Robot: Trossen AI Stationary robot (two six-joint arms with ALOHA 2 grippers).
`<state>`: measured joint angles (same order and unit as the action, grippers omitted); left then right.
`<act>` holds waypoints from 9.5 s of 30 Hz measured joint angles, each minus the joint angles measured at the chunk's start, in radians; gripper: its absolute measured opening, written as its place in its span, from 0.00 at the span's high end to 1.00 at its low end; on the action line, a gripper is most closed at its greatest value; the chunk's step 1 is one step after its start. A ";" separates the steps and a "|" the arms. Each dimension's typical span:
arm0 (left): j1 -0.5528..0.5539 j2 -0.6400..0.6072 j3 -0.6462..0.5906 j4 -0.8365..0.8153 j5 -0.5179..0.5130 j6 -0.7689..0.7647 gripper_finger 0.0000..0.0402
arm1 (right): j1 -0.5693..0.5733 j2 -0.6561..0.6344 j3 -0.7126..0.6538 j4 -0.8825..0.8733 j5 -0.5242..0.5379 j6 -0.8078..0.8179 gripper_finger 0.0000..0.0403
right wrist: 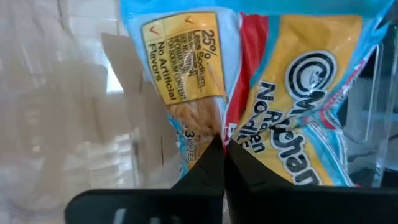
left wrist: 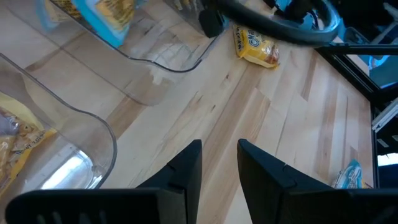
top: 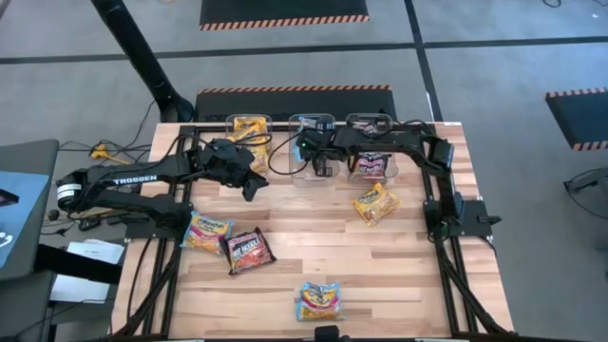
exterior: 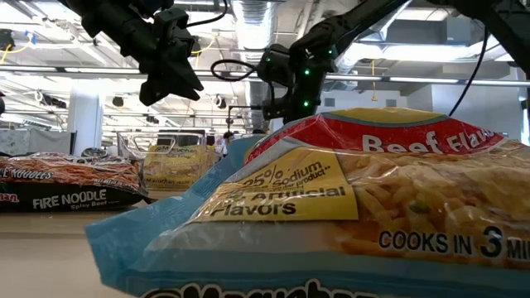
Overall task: Sort Maruchan noodles
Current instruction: Put the blue noodle pack into the middle transparent bin, then put the yellow noodle pack into the left transparent bin
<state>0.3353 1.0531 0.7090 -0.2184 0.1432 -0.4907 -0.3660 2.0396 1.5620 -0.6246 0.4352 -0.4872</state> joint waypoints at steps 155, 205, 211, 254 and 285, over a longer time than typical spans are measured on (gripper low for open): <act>-0.705 0.164 0.326 -0.588 -0.309 -0.317 0.78 | 0.400 -0.701 -0.723 -0.361 -0.248 0.715 0.56; -0.669 0.164 0.326 -0.608 -0.307 -0.319 0.78 | 0.628 -0.544 -0.556 -0.307 -0.256 0.892 1.00; -0.664 0.164 0.326 -0.610 -0.308 -0.284 0.77 | 0.707 -0.543 -0.499 -0.307 -0.169 0.920 1.00; -0.244 0.286 0.325 -0.465 0.035 -0.285 0.58 | 0.782 -0.545 -0.451 -0.076 0.058 0.715 1.00; -0.245 0.309 0.325 0.069 0.181 -0.657 0.58 | 0.760 -0.546 -0.451 0.093 0.253 0.401 1.00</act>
<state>0.0898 1.3621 1.0344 -0.1495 0.3241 -1.1477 0.3944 1.4940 1.1114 -0.5317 0.6882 -0.0866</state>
